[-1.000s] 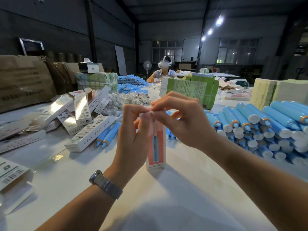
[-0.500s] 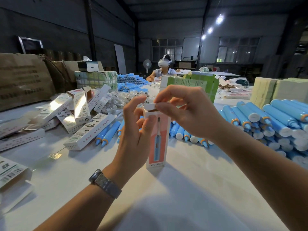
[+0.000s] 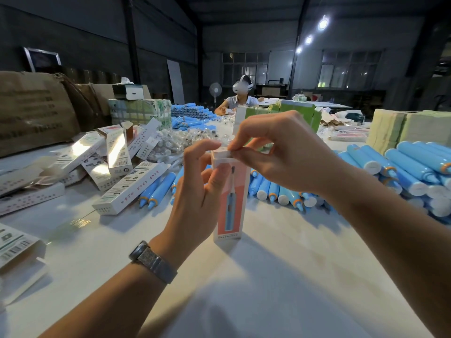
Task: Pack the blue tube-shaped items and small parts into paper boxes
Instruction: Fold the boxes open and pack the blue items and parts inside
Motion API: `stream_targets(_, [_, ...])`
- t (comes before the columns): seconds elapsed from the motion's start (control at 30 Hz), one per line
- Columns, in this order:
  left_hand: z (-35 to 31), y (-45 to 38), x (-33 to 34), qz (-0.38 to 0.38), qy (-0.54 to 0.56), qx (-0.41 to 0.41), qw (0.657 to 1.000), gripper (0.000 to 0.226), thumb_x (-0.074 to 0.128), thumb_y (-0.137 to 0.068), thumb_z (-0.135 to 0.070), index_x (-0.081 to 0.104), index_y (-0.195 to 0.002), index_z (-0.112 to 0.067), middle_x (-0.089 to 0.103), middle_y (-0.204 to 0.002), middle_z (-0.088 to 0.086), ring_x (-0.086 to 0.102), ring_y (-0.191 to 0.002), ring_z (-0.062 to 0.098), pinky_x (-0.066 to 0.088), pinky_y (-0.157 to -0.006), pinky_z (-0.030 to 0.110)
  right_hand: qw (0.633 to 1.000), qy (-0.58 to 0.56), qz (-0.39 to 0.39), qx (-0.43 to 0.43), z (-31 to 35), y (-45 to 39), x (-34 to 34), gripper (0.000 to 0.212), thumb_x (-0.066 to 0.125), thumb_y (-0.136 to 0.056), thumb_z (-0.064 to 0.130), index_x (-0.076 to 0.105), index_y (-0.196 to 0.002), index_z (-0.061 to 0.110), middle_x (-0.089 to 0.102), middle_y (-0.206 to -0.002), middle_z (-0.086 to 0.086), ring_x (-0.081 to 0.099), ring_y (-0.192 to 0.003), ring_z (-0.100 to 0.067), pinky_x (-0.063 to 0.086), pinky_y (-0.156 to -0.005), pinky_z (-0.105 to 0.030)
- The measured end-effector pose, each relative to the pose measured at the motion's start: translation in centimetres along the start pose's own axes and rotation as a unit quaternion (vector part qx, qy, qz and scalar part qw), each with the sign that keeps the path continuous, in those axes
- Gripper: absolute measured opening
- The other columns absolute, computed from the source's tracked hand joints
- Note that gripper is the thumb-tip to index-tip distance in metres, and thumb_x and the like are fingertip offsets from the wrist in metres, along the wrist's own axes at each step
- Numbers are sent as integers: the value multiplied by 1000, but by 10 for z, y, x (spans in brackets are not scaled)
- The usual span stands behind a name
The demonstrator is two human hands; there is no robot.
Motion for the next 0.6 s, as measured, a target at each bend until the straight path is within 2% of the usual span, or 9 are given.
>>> stream_targets(0.13, [-2, -1, 1, -2, 11, 9, 1000, 15, 44, -103, -37, 36, -116, -41, 59, -100, -19, 67, -85, 11, 60, -67, 40, 1000, -13, 19, 3, -1, -1, 1, 7, 69, -83, 15, 75, -86, 16, 71, -83, 8, 69, -76, -16, 56, -76, -42])
stream_targets(0.2, [-2, -1, 1, -1, 1, 15, 1000, 17, 45, -102, -46, 36, -114, -38, 56, -100, -21, 66, -83, 12, 59, -66, 44, 999, -22, 29, 14, -4, -1, 2, 6, 70, -85, 18, 75, -87, 18, 70, -84, 9, 69, -78, -18, 56, -77, -42])
stream_targets(0.27, [-1, -1, 0, -3, -10, 17, 1000, 17, 44, -102, -47, 37, -112, -35, 55, -98, -19, 65, -81, 15, 57, -65, 47, 997, -53, 43, 35, -10, 0, 4, 6, 70, -87, 17, 75, -89, 18, 69, -85, 10, 69, -82, -18, 57, -74, -29])
stream_targets(0.33, [-1, -1, -2, -6, -18, 23, 1000, 11, 43, -103, -38, 38, -112, -33, 54, -97, -19, 65, -81, 13, 58, -64, 43, 993, -92, 50, 47, -12, 2, 7, 8, 68, -88, 13, 75, -92, 16, 68, -88, 11, 68, -86, -17, 51, -65, -11])
stream_targets(0.37, [-1, -2, -2, -8, -19, 27, 999, 10, 43, -104, -34, 37, -112, -35, 54, -96, -20, 65, -81, 11, 58, -64, 39, 992, -103, 50, 45, -12, 3, 8, 9, 68, -88, 11, 75, -93, 15, 68, -90, 9, 68, -87, -16, 48, -64, -8])
stream_targets(0.47, [-3, -3, -3, -10, -9, 24, 1000, 9, 43, -104, -38, 36, -109, -38, 54, -95, -21, 65, -81, 8, 57, -65, 29, 992, -113, 40, 30, -10, 4, 10, 11, 75, -85, 12, 75, -96, 12, 69, -92, 0, 68, -87, -17, 46, -67, -9])
stream_targets(0.6, [-3, -3, -5, -17, -8, 18, 1000, 8, 43, -101, -37, 38, -106, -33, 55, -92, -26, 65, -78, 4, 55, -61, 23, 989, -140, 30, 27, -12, 4, 11, 13, 74, -85, 12, 75, -97, 9, 68, -94, -10, 68, -88, -25, 50, -67, -16])
Point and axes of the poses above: each hand's wrist, its own y-axis away from the middle knuckle, its own x-axis out of the palm, z = x × y, the point moved 9 cm from there along -y, towards the middle knuckle
